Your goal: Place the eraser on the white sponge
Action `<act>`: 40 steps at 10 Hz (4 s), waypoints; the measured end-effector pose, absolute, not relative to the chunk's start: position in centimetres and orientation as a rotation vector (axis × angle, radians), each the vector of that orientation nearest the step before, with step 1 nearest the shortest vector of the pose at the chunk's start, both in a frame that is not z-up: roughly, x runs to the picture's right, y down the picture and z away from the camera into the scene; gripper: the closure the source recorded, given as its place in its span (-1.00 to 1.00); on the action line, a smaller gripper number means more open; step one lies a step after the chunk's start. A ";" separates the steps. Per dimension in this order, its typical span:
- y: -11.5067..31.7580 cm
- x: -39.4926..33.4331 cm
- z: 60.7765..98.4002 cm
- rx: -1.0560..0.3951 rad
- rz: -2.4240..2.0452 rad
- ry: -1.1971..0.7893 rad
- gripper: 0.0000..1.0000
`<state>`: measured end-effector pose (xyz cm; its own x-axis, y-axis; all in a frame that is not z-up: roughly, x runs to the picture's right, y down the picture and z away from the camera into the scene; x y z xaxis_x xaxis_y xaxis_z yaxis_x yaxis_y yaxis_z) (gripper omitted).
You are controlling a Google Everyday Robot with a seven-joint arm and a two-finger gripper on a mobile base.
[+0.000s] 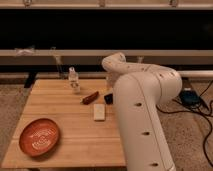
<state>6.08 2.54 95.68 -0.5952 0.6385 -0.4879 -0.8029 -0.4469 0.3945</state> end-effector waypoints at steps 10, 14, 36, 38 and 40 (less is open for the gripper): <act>6.1 5.9 96.1 -0.393 2.152 0.825 -0.23; 7.3 5.2 95.7 -0.401 2.104 0.812 0.63; 12.4 -4.7 84.8 -0.576 1.749 0.648 0.60; 13.0 -4.5 85.3 -0.579 1.745 0.672 0.16; 13.3 -4.4 85.5 -0.578 1.741 0.682 -0.21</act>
<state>-4.38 13.34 85.53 -0.2569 0.6821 -0.6847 -0.9657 -0.2097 0.1534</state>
